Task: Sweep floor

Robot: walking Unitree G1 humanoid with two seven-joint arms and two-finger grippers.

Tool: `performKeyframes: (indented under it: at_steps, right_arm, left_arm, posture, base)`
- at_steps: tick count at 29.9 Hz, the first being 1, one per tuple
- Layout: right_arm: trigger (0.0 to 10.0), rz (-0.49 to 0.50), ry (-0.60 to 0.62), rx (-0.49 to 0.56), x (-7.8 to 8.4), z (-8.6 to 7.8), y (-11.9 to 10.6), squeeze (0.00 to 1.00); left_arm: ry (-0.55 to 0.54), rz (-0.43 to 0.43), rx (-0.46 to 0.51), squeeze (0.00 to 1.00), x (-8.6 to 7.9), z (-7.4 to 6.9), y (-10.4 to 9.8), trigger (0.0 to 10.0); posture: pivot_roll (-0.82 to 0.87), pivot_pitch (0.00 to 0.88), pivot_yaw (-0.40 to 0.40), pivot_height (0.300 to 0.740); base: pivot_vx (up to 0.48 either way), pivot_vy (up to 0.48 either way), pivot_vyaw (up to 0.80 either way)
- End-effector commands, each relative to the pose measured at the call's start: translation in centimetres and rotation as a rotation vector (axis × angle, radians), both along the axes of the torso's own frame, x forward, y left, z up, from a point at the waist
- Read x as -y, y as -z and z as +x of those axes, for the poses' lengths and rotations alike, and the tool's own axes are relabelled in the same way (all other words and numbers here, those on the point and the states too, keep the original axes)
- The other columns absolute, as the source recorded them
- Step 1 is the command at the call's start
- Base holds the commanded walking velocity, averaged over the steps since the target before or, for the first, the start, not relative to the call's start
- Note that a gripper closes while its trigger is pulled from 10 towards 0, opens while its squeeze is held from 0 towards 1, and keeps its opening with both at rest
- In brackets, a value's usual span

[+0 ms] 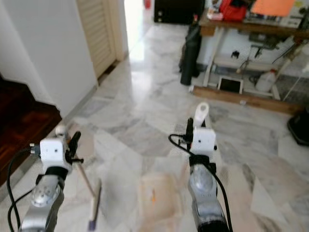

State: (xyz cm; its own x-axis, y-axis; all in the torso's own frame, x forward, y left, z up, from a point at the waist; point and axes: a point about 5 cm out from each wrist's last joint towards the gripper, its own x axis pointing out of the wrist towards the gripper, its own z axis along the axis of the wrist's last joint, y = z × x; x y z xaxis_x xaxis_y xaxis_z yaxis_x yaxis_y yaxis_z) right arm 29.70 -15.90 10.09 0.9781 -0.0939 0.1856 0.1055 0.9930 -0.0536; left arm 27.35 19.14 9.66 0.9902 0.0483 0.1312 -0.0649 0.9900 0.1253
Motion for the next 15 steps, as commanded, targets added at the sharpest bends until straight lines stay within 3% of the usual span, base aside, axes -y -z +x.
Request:
performKeyframes:
  at_steps: [1, 15]
  right_arm:
    - [10.0, -0.018, 0.015, 0.040, 0.52, 0.17, -0.89, 0.00]
    - [10.0, -0.014, 0.012, 0.046, 0.42, 0.38, -1.05, 0.00]
  left_arm:
    - [0.025, -0.006, 0.030, 0.00, 0.59, 0.25, -0.61, 10.0]
    - [0.036, -0.003, 0.033, 0.00, 0.71, 0.40, -0.68, 10.0]
  posture:
    - [0.05, 0.000, 0.022, 0.740]
    - [0.04, 0.000, 0.027, 0.740]
  base:
    - [0.319, 0.000, 0.00]
    - [0.321, 0.000, 0.00]
